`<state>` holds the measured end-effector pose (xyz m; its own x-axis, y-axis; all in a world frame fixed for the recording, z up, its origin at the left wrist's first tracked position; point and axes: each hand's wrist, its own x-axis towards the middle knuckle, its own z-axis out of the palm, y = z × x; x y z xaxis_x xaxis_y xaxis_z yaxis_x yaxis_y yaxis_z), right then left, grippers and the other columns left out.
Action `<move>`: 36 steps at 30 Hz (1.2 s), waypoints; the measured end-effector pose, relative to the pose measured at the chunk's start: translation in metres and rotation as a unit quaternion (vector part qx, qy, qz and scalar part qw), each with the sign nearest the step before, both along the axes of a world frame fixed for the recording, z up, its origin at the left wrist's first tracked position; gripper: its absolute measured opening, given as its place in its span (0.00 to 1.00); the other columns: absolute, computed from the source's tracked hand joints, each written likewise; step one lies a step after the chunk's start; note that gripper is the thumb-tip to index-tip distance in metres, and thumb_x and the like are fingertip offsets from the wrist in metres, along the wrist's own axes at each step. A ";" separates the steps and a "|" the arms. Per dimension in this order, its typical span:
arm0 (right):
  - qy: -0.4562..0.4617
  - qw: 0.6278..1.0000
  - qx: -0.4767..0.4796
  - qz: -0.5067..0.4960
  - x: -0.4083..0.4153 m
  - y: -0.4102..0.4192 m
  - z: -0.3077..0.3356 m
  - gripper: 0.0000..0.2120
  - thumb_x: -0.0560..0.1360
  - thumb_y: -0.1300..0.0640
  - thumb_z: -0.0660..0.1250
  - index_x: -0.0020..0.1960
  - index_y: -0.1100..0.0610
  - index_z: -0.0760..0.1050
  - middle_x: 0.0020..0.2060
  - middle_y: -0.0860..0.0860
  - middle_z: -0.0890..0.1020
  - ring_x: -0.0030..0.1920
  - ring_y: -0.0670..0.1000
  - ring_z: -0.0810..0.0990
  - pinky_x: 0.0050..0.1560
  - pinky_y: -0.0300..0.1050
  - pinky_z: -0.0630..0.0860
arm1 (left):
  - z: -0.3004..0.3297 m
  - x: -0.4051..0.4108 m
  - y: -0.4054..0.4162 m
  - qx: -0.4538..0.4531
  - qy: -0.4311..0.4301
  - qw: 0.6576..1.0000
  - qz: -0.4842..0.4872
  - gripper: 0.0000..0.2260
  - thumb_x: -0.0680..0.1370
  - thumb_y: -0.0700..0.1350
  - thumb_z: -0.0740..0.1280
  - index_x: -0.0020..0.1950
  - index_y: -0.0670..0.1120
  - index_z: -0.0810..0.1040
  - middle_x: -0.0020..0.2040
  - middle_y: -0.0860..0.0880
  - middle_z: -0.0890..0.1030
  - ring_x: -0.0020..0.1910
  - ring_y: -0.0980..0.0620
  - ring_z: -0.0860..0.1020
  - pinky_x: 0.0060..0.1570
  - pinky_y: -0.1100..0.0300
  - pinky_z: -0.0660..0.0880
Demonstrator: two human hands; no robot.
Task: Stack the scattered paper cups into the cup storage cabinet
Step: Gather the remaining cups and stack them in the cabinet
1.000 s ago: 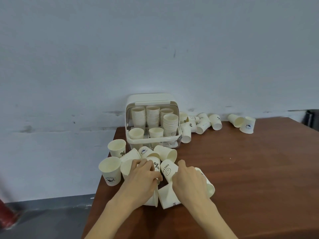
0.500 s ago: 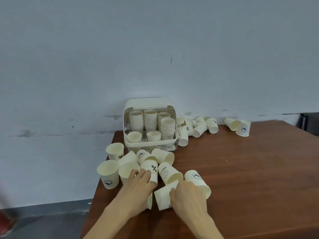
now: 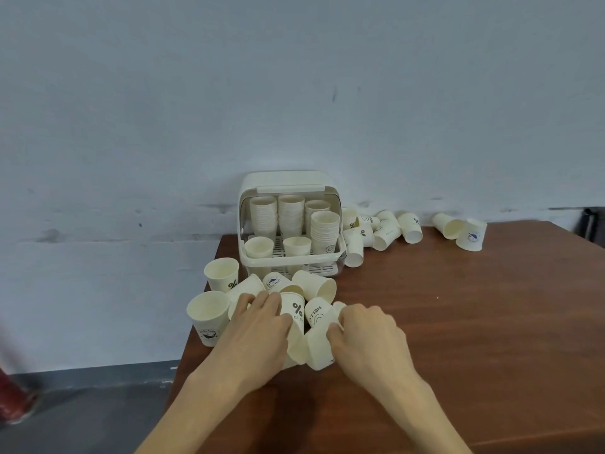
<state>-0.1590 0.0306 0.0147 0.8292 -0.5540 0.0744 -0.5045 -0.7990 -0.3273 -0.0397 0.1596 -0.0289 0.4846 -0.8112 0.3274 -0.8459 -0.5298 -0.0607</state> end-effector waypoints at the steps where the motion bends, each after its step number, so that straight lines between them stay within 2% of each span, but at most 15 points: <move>1: -0.010 1.000 -0.010 -0.001 0.000 -0.002 0.006 0.10 0.78 0.50 0.57 0.45 0.56 0.70 0.41 0.52 0.72 0.43 0.57 0.71 0.40 0.47 0.64 | 0.001 0.000 0.001 -0.016 0.002 1.000 0.000 0.04 0.70 0.41 0.66 0.36 0.49 0.77 0.40 0.51 0.70 0.42 0.48 0.71 0.47 0.54 0.69; 3: -0.031 0.999 -0.022 -0.005 0.002 -0.008 0.016 0.11 0.77 0.49 0.57 0.48 0.55 0.73 0.43 0.53 0.74 0.48 0.59 0.75 0.43 0.48 0.67 | 0.005 0.000 0.001 -0.045 0.006 0.999 -0.004 0.04 0.69 0.42 0.67 0.35 0.49 0.76 0.38 0.51 0.70 0.40 0.48 0.71 0.45 0.54 0.71; 5: -0.052 0.998 -0.028 -0.009 0.005 -0.016 0.025 0.10 0.77 0.50 0.58 0.51 0.54 0.74 0.45 0.53 0.76 0.50 0.60 0.75 0.46 0.50 0.70 | 0.010 0.000 0.001 -0.071 0.015 0.997 -0.005 0.04 0.69 0.41 0.67 0.36 0.49 0.75 0.38 0.51 0.70 0.40 0.48 0.71 0.45 0.54 0.72; 9: -0.082 0.995 -0.055 -0.018 0.018 -0.036 0.030 0.09 0.77 0.54 0.57 0.50 0.54 0.75 0.43 0.53 0.76 0.42 0.58 0.72 0.42 0.49 0.70 | 0.018 0.006 -0.003 -0.123 0.024 0.992 0.020 0.03 0.69 0.42 0.65 0.38 0.49 0.74 0.41 0.53 0.71 0.42 0.49 0.70 0.48 0.55 0.69; 13: -0.084 0.994 -0.067 -0.023 0.037 -0.056 0.021 0.09 0.76 0.54 0.57 0.51 0.52 0.75 0.43 0.54 0.78 0.42 0.58 0.71 0.40 0.47 0.67 | 0.024 0.018 -0.008 -0.171 0.037 0.983 0.054 0.02 0.73 0.43 0.65 0.44 0.49 0.76 0.44 0.53 0.72 0.48 0.51 0.71 0.54 0.55 0.65; 16: -0.090 0.993 -0.074 -0.014 0.055 -0.064 0.010 0.09 0.75 0.56 0.58 0.49 0.52 0.76 0.42 0.54 0.79 0.40 0.58 0.71 0.39 0.48 0.68 | 0.028 0.033 -0.013 -0.207 0.040 0.974 0.087 0.03 0.75 0.44 0.65 0.47 0.49 0.77 0.45 0.52 0.72 0.49 0.51 0.71 0.54 0.56 0.63; 23: -0.159 0.982 -0.087 0.053 0.126 -0.083 -0.006 0.09 0.75 0.56 0.59 0.50 0.53 0.77 0.40 0.52 0.82 0.43 0.57 0.78 0.41 0.51 0.76 | 0.030 0.086 -0.033 -0.224 0.045 0.961 0.155 0.07 0.77 0.45 0.61 0.52 0.47 0.77 0.49 0.49 0.75 0.49 0.49 0.72 0.55 0.54 0.65; 26: -0.197 0.973 -0.099 0.074 0.163 -0.088 -0.005 0.09 0.77 0.58 0.59 0.51 0.57 0.77 0.39 0.54 0.82 0.41 0.58 0.78 0.41 0.54 0.76 | 0.030 0.110 -0.044 -0.230 0.047 0.955 0.183 0.08 0.78 0.45 0.61 0.52 0.45 0.77 0.49 0.47 0.76 0.51 0.47 0.73 0.54 0.54 0.65; 30: -0.227 0.964 -0.114 0.072 0.204 -0.090 -0.007 0.10 0.79 0.60 0.56 0.49 0.60 0.75 0.35 0.54 0.79 0.37 0.58 0.76 0.36 0.54 0.75 | 0.027 0.139 -0.058 -0.249 0.052 0.942 0.217 0.09 0.79 0.45 0.59 0.53 0.45 0.78 0.49 0.45 0.76 0.51 0.45 0.73 0.54 0.53 0.66; 33: -0.204 0.965 -0.144 0.073 0.224 -0.092 -0.015 0.09 0.79 0.62 0.56 0.50 0.60 0.74 0.35 0.54 0.79 0.37 0.58 0.76 0.35 0.51 0.72 | 0.026 0.157 -0.066 -0.270 0.061 0.932 0.233 0.10 0.80 0.46 0.58 0.54 0.45 0.77 0.49 0.45 0.76 0.51 0.45 0.73 0.53 0.52 0.67; 36: -0.132 0.975 -0.161 0.076 0.236 -0.095 -0.027 0.08 0.78 0.63 0.56 0.51 0.59 0.73 0.38 0.54 0.79 0.38 0.59 0.76 0.33 0.49 0.69 | 0.020 0.170 -0.071 -0.273 0.054 0.929 0.245 0.10 0.80 0.47 0.58 0.54 0.46 0.78 0.48 0.46 0.76 0.50 0.45 0.72 0.53 0.52 0.67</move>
